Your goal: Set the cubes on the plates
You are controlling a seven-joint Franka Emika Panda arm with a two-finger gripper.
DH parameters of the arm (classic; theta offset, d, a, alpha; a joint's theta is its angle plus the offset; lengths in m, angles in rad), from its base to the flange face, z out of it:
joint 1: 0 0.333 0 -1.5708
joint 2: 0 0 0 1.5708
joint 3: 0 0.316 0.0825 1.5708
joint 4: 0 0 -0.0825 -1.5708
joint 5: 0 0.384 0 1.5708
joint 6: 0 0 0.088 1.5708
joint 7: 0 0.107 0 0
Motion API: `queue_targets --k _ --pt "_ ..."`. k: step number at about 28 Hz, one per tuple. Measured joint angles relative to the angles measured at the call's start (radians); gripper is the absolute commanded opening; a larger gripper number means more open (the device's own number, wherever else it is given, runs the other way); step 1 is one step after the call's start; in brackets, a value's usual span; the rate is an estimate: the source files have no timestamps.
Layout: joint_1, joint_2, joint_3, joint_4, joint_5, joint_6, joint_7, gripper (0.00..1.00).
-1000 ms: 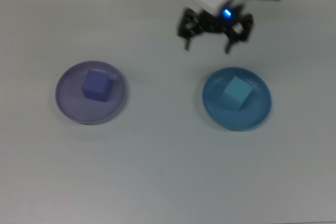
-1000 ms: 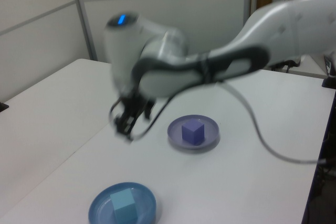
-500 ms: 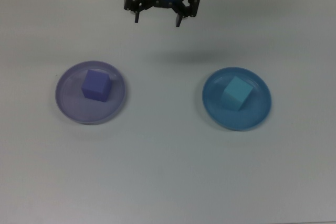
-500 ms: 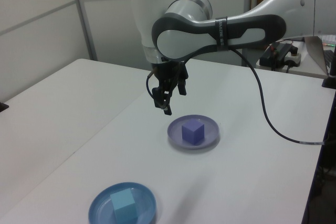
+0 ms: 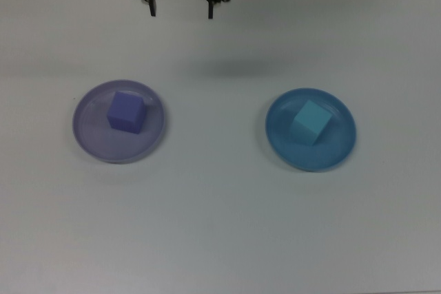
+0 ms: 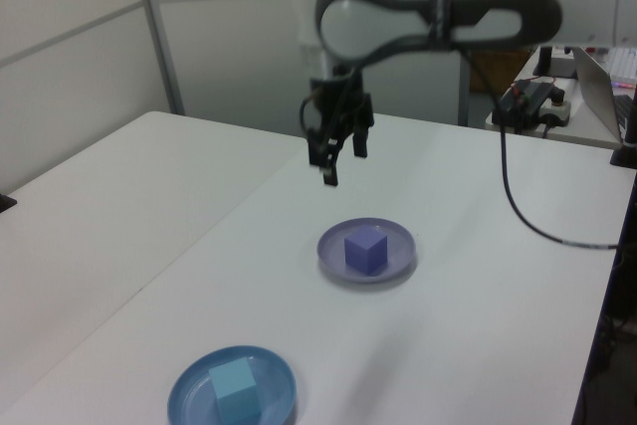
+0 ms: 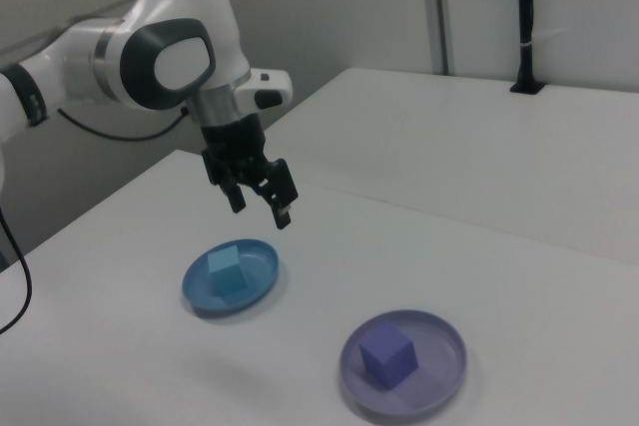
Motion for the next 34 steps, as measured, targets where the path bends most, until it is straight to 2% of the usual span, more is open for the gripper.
queue_targets --k 3,6,24,34 --pt "-0.035 -0.02 -0.001 -0.002 0.048 0.0 -0.037 1.0" --pt "-0.052 -0.031 -0.001 -0.005 0.066 0.0 -0.059 1.0" --pt "-0.046 -0.032 0.0 -0.018 0.047 0.033 -0.066 1.0" --pt "-0.048 -0.054 -0.001 -0.018 0.046 -0.015 -0.066 1.0"
